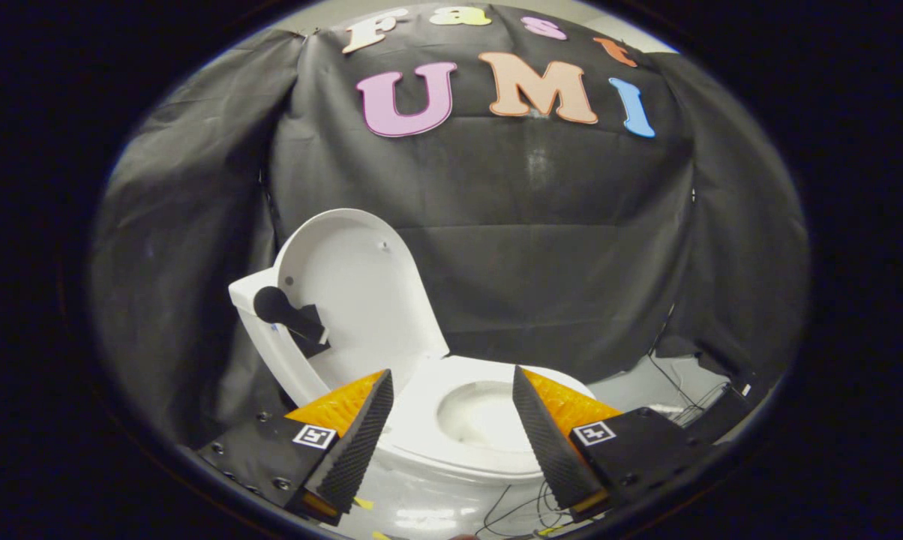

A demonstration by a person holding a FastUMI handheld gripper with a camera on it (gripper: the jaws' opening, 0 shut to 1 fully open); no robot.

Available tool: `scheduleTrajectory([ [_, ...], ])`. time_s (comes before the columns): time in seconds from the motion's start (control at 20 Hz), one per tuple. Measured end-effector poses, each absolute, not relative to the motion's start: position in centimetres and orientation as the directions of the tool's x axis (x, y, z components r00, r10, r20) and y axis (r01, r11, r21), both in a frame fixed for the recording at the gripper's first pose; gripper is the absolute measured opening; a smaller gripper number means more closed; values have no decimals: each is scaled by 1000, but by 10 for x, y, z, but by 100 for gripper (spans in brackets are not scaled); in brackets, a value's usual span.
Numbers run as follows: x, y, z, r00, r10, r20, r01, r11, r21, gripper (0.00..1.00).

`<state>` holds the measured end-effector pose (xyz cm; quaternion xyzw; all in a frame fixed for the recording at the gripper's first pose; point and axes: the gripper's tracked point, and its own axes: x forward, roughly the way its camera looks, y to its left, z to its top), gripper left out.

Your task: Open the toilet lid.

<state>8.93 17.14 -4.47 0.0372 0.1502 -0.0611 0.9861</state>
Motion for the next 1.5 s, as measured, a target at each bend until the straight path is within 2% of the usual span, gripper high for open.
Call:
scheduleTrajectory([
  [0.2, 71, 118, -44, 945, -148, -292, 162, 987, 24, 99],
  [0.5, 47, 75, -70, 949, -127, -289, 139, 990, 19, 99],
  [0.65, 43, 71, -81, 958, -109, -266, 111, 994, -10, 99],
  [0.75, 43, 61, -87, 949, -111, -295, 117, 993, 1, 99],
  [0.95, 52, 59, -47, 978, -114, -175, 123, 992, 41, 98],
  [1.5, 54, 56, -54, 976, -123, -181, 150, 979, 139, 99],
])
